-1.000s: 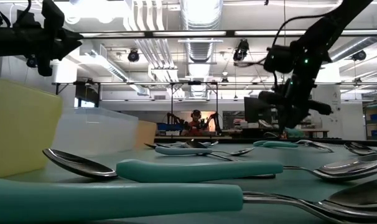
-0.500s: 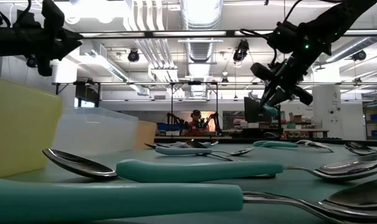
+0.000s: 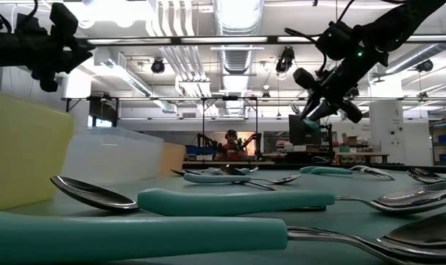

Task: Sort silverware by color (type)
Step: Put the green spoon into the orange bin

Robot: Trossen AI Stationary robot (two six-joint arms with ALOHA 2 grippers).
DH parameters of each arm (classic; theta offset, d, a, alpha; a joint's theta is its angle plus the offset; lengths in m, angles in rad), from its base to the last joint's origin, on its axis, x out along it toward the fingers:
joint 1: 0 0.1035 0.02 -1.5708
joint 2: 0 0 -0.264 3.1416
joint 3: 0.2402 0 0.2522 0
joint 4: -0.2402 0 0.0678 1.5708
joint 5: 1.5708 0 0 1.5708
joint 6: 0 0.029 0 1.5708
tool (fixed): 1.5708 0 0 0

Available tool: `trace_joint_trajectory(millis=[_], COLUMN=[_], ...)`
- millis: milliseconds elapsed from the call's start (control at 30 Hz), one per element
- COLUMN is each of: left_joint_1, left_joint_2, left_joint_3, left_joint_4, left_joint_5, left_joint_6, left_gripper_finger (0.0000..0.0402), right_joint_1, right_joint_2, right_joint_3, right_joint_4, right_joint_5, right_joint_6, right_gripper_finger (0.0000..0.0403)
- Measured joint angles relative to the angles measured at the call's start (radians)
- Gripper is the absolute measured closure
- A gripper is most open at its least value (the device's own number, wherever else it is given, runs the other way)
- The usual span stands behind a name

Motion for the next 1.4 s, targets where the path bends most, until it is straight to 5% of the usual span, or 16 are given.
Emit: trace_joint_trajectory(millis=[200,600,733,967,1133,1400], left_joint_1=[0.001,0.001,0.001,0.002,0.000,-0.001], left_joint_2=[0.000,0.000,0.000,0.034,0.153,0.453], left_joint_3=[0.000,0.000,0.000,0.000,0.019,0.186], left_joint_4=[-0.004,0.005,0.014,0.015,0.014,-0.033], left_joint_5=[-0.121,-0.118,-0.050,0.044,0.292,0.316], left_joint_6=[-0.016,-0.141,-0.353,-0.440,-0.441,-0.275], left_gripper_finger=[0.0326,0.0326,0.0326,0.0326,0.0326,0.0326], right_joint_1=[0.000,0.027,0.067,0.159,0.207,0.256], right_joint_2=[0.000,0.000,0.000,0.006,0.053,0.205], right_joint_3=[0.000,0.000,0.001,0.001,0.002,0.116], right_joint_4=[0.059,0.082,0.125,0.273,0.438,0.491], right_joint_5=[0.005,-0.001,-0.001,-0.001,-0.001,-0.001], right_joint_6=[0.015,0.016,0.015,0.014,0.015,-0.014], right_gripper_finger=[0.0353,0.0353,0.0353,0.0353,0.0353,0.0353])
